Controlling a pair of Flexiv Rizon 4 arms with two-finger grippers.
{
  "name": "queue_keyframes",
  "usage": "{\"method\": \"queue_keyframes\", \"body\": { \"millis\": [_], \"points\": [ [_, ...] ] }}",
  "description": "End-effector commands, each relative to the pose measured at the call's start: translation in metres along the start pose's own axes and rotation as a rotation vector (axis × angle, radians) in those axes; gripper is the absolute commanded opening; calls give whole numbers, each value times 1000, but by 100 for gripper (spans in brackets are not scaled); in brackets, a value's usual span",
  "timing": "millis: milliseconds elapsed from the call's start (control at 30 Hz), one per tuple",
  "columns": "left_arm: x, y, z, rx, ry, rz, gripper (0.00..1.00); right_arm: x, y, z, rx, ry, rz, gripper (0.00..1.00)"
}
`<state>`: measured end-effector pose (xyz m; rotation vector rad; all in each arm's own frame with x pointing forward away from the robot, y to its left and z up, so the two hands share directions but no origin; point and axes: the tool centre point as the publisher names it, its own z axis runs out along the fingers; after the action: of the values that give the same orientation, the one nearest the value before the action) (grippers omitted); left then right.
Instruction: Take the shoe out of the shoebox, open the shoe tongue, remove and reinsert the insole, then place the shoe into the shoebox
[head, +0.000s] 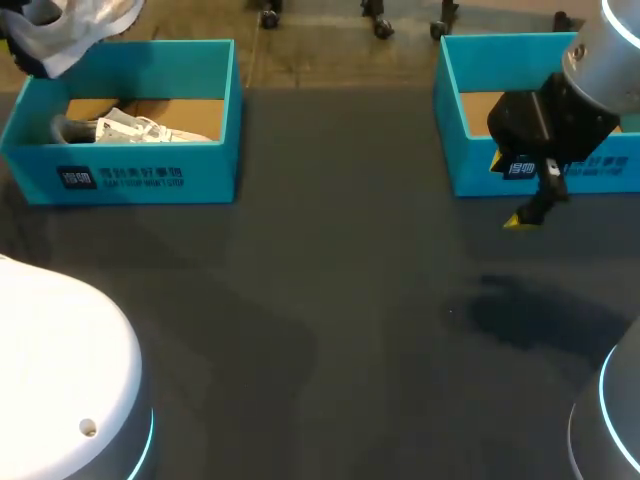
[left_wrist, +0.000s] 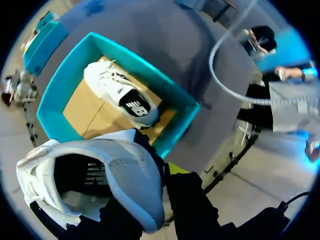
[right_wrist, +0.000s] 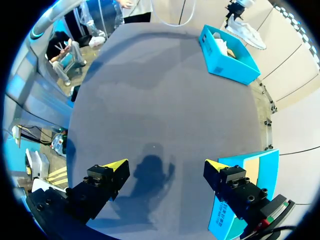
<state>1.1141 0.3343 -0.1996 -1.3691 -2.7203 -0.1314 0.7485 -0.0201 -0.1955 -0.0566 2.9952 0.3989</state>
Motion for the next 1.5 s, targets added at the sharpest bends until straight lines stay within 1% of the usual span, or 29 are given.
{"method": "queue_keyframes", "body": {
  "millis": [33, 100, 233, 367, 467, 500, 567, 667, 800, 1000, 1067, 1500],
  "points": [
    [7, 1, -6, -111, 0, 415, 0, 0, 0, 1, 1, 0, 1, 100],
    [6, 1, -7, -115, 8, 440, 0, 0, 0, 1, 1, 0, 1, 100],
    [11, 1, -6, -156, 7, 548, 0, 0, 0, 1, 1, 0, 1, 100],
    [15, 4, -10, -154, -5, 668, 0, 0, 0, 1, 1, 0, 1, 100],
    [11, 7, -14, -121, 4, 686, 0, 0, 0, 1, 1, 0, 1, 100],
    [11, 9, -14, -129, -2, 708, 0, 0, 0, 1, 1, 0, 1, 100],
    [9, 9, -15, -134, 3, 718, 0, 0, 0, 1, 1, 0, 1, 100],
    [4, 10, -18, -116, 13, 717, 0, 0, 0, 1, 1, 0, 1, 100],
    [-1, 9, -19, -123, 18, 712, 0, 0, 0, 1, 1, 0, 1, 100],
    [-7, 9, -15, -122, 24, 691, 0, 0, 0, 1, 1, 0, 1, 100],
    [-10, 8, -14, -130, 32, 655, 0, 0, 0, 1, 1, 0, 1, 100],
    [-10, 8, -14, -130, 32, 655, 0, 0, 0, 1, 1, 0, 1, 100]
  ]
}}
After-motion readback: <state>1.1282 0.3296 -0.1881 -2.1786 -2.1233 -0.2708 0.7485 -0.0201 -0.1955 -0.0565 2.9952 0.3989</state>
